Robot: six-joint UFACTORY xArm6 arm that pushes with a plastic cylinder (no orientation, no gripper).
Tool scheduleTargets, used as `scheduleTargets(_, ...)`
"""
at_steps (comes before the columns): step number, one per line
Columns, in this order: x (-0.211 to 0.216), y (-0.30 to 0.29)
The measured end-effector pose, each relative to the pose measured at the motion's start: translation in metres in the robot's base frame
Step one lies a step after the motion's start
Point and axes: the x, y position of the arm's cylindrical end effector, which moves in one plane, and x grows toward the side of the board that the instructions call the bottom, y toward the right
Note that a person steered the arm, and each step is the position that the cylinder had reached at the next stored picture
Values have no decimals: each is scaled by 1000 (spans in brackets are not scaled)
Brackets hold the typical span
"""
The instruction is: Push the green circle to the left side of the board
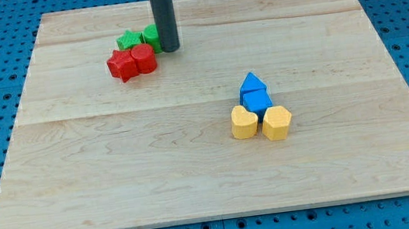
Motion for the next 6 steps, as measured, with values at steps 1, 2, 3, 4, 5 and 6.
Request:
scheduleTargets(1,-26,-44)
scheduleTargets(2,-48,-37)
scheduleTargets(3,-55,5)
scheduleTargets(4,-88,-16)
scheduleTargets(5,-78,-88)
scheduleTargets(6,-78,-121)
